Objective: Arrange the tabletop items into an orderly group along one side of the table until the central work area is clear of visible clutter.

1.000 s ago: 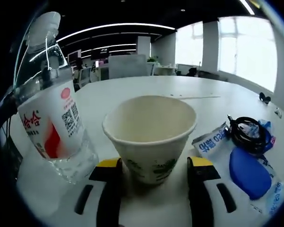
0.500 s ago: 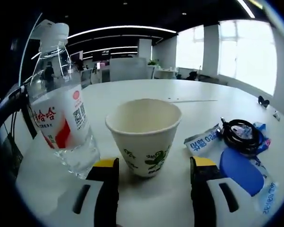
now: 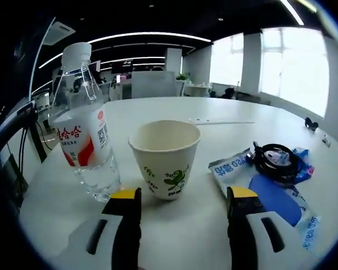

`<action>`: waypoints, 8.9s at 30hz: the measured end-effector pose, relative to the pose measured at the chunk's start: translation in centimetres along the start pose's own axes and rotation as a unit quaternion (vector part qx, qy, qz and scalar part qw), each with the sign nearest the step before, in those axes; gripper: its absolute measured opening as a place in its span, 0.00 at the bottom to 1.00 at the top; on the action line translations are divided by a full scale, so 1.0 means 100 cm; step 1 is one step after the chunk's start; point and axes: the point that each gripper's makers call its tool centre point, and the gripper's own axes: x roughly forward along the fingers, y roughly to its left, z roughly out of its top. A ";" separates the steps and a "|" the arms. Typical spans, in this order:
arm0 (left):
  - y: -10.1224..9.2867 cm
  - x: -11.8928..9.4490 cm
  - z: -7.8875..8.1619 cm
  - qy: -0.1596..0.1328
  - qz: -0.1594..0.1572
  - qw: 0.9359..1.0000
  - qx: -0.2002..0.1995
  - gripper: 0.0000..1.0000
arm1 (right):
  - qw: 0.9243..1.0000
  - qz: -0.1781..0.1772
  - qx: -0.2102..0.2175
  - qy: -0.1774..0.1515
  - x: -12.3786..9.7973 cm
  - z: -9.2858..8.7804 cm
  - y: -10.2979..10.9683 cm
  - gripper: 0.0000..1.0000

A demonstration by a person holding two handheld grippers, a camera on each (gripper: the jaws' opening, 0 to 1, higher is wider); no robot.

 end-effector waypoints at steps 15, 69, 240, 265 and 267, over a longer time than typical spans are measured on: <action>-0.020 -0.027 0.013 0.001 -0.045 0.999 0.025 0.62 | 1.000 0.004 -0.026 -0.006 0.005 0.014 0.001 0.98; -0.081 -0.084 0.057 -0.009 -0.089 0.988 0.122 0.64 | 0.994 0.063 -0.089 -0.011 0.039 0.044 -0.033 0.83; -0.156 0.067 -0.010 0.159 -0.062 0.984 -0.060 0.19 | 0.989 0.016 0.023 0.144 0.215 -0.014 -0.119 0.04; -0.167 0.054 0.001 0.147 -0.063 0.985 -0.067 0.10 | 0.992 -0.010 -0.022 0.124 0.193 -0.006 -0.117 0.03; -0.168 0.053 0.002 0.146 -0.066 0.985 -0.064 0.10 | 0.992 -0.011 -0.022 0.123 0.191 -0.004 -0.117 0.03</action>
